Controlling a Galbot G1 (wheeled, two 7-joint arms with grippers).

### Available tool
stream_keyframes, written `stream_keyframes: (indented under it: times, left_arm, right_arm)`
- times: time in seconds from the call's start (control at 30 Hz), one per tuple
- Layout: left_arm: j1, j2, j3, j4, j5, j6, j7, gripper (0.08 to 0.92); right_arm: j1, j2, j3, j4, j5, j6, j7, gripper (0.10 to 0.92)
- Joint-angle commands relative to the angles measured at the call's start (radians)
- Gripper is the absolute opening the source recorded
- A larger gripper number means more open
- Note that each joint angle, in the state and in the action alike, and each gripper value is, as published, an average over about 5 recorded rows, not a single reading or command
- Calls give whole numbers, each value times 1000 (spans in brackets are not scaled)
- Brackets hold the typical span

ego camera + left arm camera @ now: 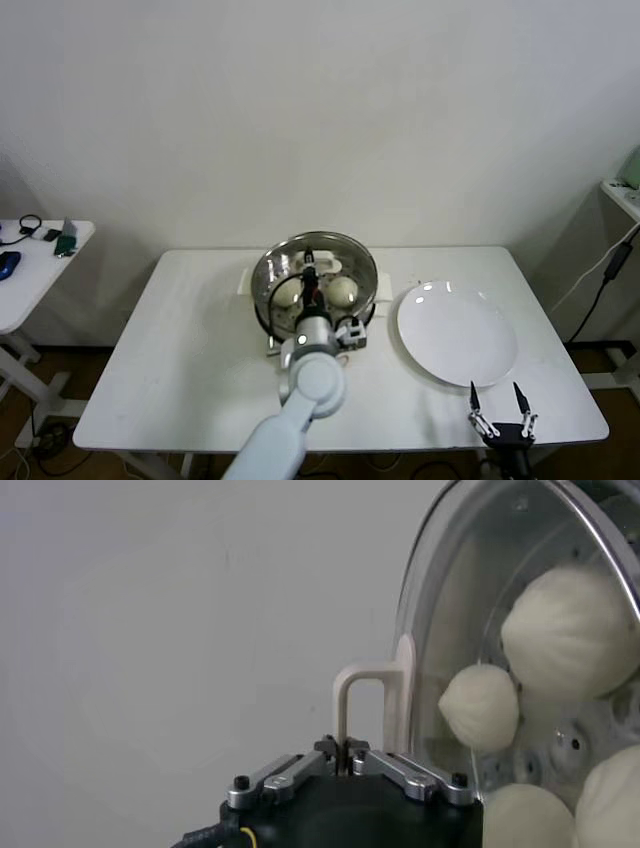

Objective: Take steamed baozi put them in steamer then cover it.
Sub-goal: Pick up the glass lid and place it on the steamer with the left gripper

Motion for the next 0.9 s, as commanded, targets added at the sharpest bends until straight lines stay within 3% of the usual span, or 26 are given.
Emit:
stream_keyframes:
  times: [0.03, 0.9]
  left_arm:
    - [4, 5, -2, 18, -4, 1, -3, 136]
    - [13, 17, -10, 19, -3, -13, -11, 136]
  right_arm:
    - [-3, 0, 0, 0, 0, 2, -2, 823]
    - [-18, 3, 2, 11, 0, 16, -4, 823]
